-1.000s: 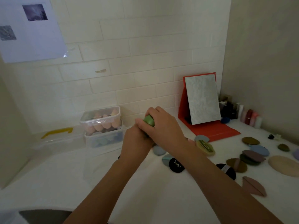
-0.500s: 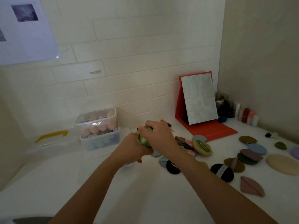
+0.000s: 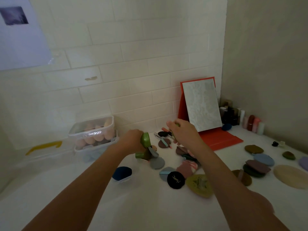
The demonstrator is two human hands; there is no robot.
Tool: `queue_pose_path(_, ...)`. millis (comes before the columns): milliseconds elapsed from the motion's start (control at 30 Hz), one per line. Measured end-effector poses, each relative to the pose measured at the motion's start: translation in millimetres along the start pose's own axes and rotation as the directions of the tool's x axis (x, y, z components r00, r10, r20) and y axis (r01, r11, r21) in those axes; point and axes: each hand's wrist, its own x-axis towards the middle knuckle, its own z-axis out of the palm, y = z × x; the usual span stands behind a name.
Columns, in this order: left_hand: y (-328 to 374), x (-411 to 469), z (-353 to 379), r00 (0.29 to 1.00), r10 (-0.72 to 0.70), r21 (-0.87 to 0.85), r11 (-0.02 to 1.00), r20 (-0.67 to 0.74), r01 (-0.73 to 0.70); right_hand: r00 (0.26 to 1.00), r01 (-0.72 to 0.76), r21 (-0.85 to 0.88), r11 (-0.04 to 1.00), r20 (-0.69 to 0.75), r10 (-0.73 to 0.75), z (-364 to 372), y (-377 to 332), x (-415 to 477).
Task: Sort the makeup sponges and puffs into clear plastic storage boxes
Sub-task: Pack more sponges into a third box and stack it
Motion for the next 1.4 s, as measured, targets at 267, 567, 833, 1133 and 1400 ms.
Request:
queue_pose_path(267,-0.6,30.0,21.9,0.983,-0.026,0.041,0.999,0.182,0.019,0.968,0.093,-0.283,0.955,0.249,-0.021,9.5,4.9,-0.7)
queue_pose_path(567,-2.3,34.3,27.2,0.976,-0.016,0.113,0.994,0.218,-0.009,0.965,0.093,-0.307,0.947,0.264,-0.01,2.7,9.2,0.6)
queue_pose_path(833,-1.8,32.2,10.4,0.986,-0.067,0.05,0.997,0.153,0.059,0.95,0.084,-0.304,0.949,0.312,0.016,-1.4,6.2,-1.5)
queue_pose_path(1133,22.0,13.6,-39.0,0.977,-0.155,-0.256,0.948,0.143,0.188,0.982,0.046,-0.145,0.988,0.188,-0.018,-4.6,4.1,-2.8)
queue_pose_path(1400,41.5,2.3,-17.9,0.976,-0.122,-0.597,0.775,0.179,0.206,0.918,-0.034,-0.097,0.995,0.39,0.07,-21.1,6.5,-0.1)
